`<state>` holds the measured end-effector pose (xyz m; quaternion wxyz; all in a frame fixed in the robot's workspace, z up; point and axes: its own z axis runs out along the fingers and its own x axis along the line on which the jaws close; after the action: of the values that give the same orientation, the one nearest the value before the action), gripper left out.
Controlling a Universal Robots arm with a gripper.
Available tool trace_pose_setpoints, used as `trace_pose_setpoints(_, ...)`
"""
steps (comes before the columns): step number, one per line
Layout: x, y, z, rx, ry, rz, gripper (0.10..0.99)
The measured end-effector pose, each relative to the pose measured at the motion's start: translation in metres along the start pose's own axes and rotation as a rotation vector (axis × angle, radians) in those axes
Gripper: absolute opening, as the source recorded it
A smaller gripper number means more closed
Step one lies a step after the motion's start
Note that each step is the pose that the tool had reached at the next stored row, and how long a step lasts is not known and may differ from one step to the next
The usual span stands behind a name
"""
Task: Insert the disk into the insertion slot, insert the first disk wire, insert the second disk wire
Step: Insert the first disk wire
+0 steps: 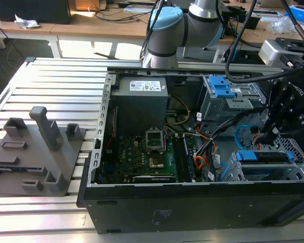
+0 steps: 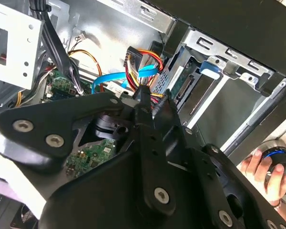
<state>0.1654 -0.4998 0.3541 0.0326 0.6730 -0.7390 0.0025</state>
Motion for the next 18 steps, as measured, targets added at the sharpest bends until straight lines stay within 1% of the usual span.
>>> trace_pose_setpoints(2,0.0001,0.0000,-0.0014,0.000,0.0002,0.000,0.376)
trace_pose_setpoints(3,0.0005,0.0004,-0.0091,0.002,0.0002,0.001,0.376)
trace_pose_setpoints(4,0.0007,0.0007,-0.0138,0.003,0.0001,0.001,0.376)
trace_pose_setpoints(6,0.0015,0.0006,-0.0137,0.003,0.0000,-0.001,0.376)
trace_pose_setpoints(9,0.0024,0.0003,-0.0073,0.003,0.0001,-0.002,0.376)
trace_pose_setpoints(10,0.0023,0.0002,-0.0037,0.003,0.0002,-0.002,0.376)
trace_pose_setpoints(11,0.0023,0.0015,-0.0020,0.003,0.0045,-0.001,0.376)
trace_pose_setpoints(12,0.0024,0.0033,-0.0013,0.004,0.0127,-0.001,0.376)
trace_pose_setpoints(13,0.0025,0.0041,0.0001,0.005,0.0180,-0.001,0.376)
trace_pose_setpoints(15,0.0024,0.0041,0.0008,0.005,0.0209,-0.001,0.376)
trace_pose_setpoints(18,0.0025,0.0041,0.0009,0.005,0.0208,-0.001,0.376)
